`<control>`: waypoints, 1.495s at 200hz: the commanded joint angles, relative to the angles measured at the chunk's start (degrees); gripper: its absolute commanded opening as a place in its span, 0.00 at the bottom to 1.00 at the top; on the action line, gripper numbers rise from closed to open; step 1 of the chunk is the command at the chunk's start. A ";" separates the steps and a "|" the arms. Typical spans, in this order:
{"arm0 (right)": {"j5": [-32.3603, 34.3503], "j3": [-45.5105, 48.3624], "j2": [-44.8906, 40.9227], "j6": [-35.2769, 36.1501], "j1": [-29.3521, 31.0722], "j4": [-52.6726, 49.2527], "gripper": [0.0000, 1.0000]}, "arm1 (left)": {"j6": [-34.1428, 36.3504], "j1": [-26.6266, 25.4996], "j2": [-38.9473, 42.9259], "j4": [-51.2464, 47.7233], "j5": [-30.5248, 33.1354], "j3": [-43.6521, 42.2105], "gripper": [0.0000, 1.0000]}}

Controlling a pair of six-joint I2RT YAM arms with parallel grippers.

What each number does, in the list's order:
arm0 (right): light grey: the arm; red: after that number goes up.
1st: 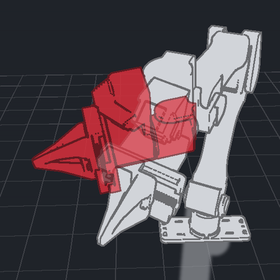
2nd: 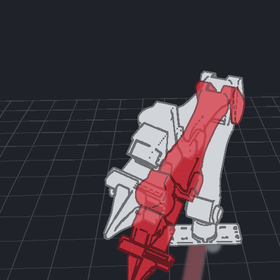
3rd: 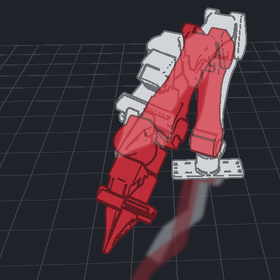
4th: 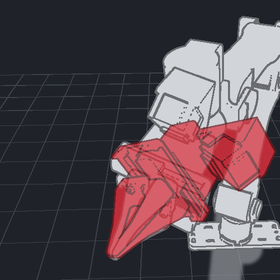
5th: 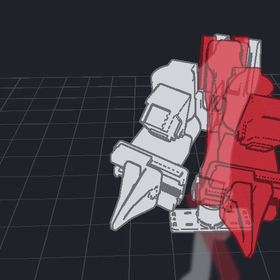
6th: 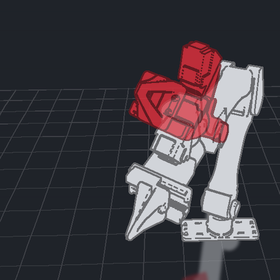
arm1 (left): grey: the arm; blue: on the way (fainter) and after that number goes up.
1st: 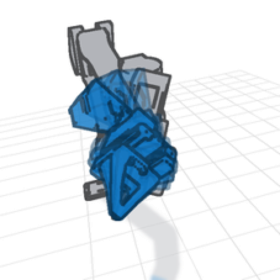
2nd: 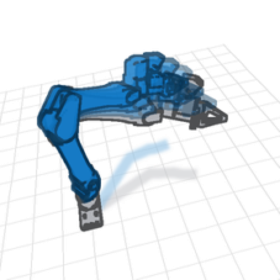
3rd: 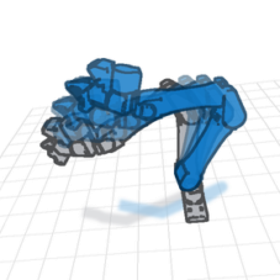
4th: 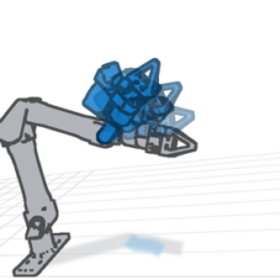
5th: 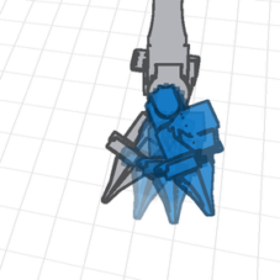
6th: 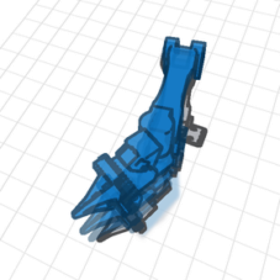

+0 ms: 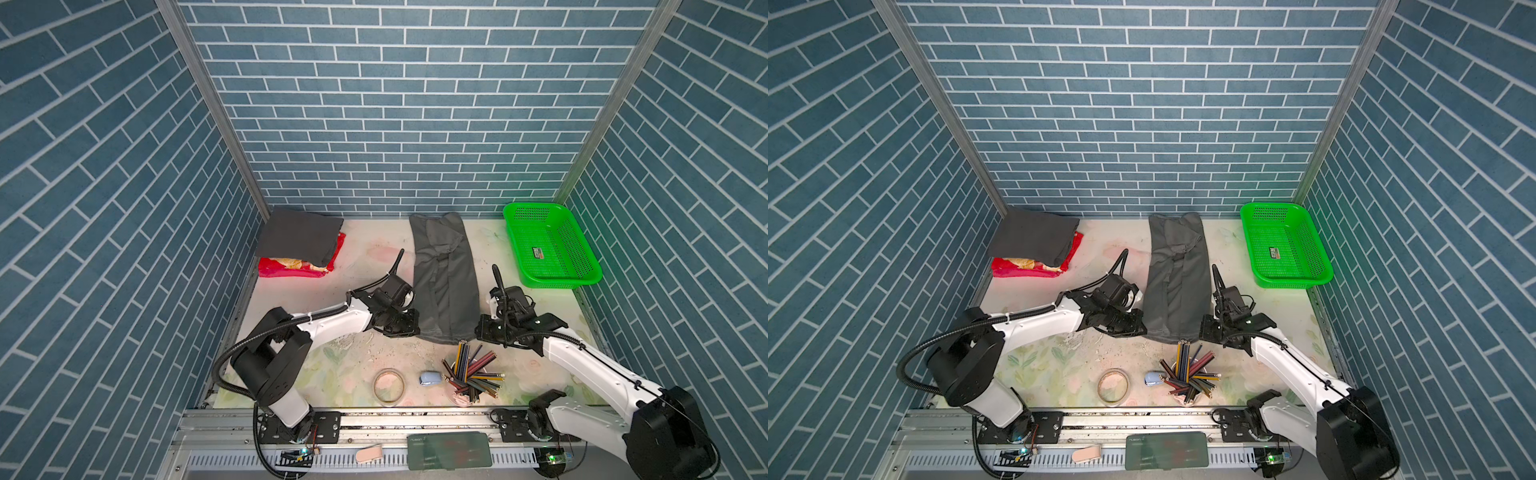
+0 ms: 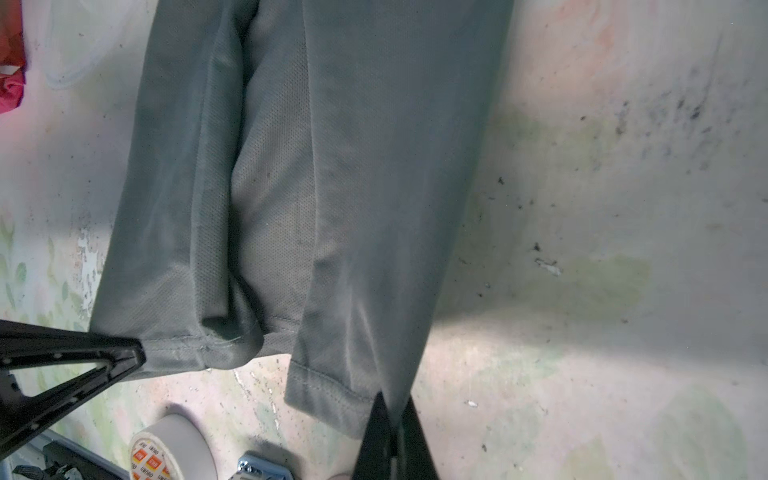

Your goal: Fold and stack the t-shirts

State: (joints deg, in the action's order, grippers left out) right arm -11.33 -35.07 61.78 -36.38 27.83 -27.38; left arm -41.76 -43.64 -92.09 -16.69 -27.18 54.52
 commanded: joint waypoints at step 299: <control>-7.60 -42.72 44.51 12.89 -15.05 1.44 0.00 | 9.27 16.67 -39.01 -19.12 -1.39 56.33 0.00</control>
State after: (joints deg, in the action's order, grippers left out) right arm -16.84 -74.30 103.20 -26.24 13.78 -25.26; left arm -33.69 -27.44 -127.96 -32.58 -29.61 105.47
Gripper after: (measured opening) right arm 0.055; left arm 0.068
